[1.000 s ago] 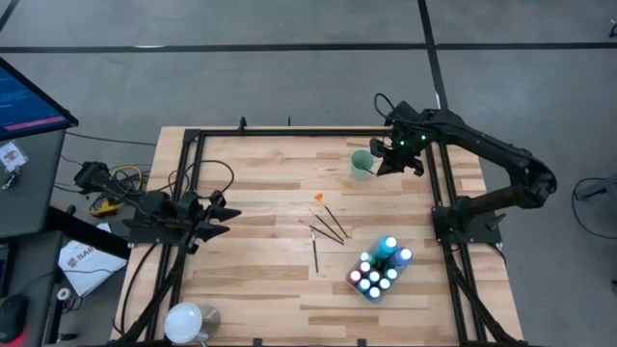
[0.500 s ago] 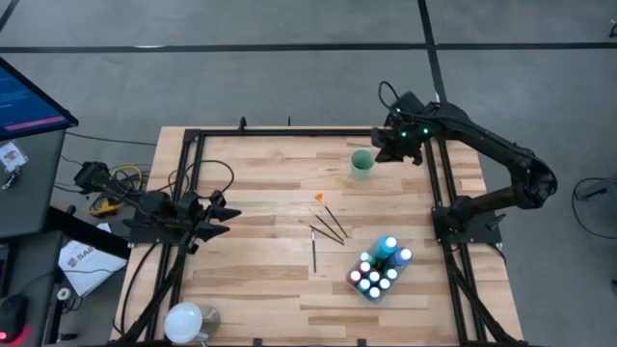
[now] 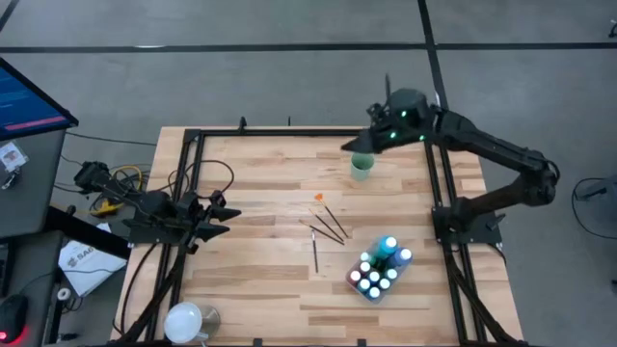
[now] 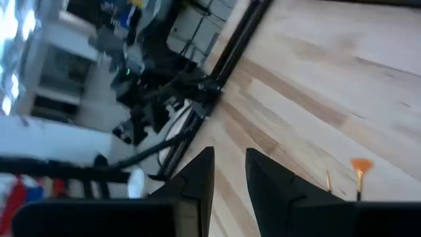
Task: Pick & Place Paint Supplies
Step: Put the black paint brush into the green cup
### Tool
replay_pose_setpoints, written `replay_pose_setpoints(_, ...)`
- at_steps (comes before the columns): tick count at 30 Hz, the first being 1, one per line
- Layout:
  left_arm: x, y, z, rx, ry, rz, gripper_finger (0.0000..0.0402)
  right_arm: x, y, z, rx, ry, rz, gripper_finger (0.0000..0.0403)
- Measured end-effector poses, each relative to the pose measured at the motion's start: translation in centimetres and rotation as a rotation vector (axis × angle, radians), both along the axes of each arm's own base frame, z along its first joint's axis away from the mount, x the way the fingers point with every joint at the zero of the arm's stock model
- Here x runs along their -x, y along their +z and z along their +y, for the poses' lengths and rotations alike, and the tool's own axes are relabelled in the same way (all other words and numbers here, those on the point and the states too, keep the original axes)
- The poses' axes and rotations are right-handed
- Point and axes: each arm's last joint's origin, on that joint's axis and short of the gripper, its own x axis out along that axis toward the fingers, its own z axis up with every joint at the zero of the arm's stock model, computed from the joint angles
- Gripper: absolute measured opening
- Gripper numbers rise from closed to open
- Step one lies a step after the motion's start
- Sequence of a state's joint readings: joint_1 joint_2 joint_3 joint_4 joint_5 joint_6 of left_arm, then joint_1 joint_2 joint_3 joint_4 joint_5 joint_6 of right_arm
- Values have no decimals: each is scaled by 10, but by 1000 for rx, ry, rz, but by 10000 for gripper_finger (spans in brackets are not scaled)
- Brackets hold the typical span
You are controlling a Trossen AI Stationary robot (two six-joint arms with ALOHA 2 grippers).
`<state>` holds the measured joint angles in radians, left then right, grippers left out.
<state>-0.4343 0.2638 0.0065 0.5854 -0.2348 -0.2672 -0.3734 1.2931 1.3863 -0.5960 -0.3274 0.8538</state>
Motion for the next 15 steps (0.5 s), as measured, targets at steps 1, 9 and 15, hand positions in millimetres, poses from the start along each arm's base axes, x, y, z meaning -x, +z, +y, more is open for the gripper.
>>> replay_pose_setpoints(1,0,0,0,0,0,0,132,-6,1,10,29,15,21,81)
replay_pose_setpoints(9,0,0,0,0,0,1,132,-42,-33,71,147,104,401,90)
replay_pose_setpoints(15,0,0,0,0,0,1,132,-89,-70,81,159,127,503,137)
